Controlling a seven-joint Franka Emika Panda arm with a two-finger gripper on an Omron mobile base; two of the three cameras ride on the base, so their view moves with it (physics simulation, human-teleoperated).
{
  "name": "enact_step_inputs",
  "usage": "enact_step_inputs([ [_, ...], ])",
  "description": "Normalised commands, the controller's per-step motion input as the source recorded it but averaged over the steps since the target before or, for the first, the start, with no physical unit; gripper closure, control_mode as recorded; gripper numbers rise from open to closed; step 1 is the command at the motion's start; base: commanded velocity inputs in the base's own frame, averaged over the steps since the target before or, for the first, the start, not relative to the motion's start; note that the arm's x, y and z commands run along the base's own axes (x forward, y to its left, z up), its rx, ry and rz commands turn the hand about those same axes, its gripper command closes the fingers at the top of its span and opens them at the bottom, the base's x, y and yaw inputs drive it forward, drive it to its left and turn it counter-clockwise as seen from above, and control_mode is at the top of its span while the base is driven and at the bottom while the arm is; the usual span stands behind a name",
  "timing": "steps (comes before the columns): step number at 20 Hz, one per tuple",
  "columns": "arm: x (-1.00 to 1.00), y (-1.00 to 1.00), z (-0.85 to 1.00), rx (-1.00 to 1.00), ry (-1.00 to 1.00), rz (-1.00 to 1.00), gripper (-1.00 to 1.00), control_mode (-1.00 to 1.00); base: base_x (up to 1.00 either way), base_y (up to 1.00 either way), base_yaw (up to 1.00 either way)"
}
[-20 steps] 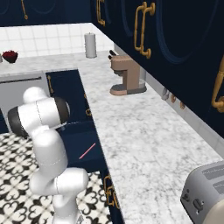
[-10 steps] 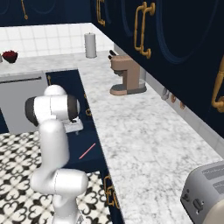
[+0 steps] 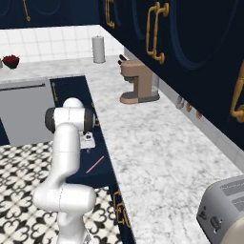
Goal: Take a straw from the drawer in front and place it inside the glass cup on the dining counter.
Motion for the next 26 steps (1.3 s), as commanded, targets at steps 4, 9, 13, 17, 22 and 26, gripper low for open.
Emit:
enact_step_inputs([
  [4, 0.00, 0.33, -0.50, 0.05, 0.05, 0.05, -1.00, -1.00, 0.00, 0.00, 0.00],
  [9, -0.30, 0.44, -0.20, 0.05, 0.00, 0.07, -1.00, -1.00, 0.00, 0.00, 0.00],
  [13, -0.61, 0.52, -0.03, 0.05, -0.01, 0.03, -1.00, -1.00, 0.00, 0.00, 0.00],
  [17, -0.94, 0.69, 0.00, 0.03, -0.05, 0.01, -1.00, -1.00, 0.00, 0.00, 0.00],
  [22, -1.00, 0.73, 0.12, 0.01, -0.09, 0.00, -1.00, -1.00, 0.00, 0.00, 0.00],
  [26, -0.72, 0.19, 0.64, 0.00, -0.26, -0.03, -1.00, -1.00, 0.00, 0.00, 0.00],
])
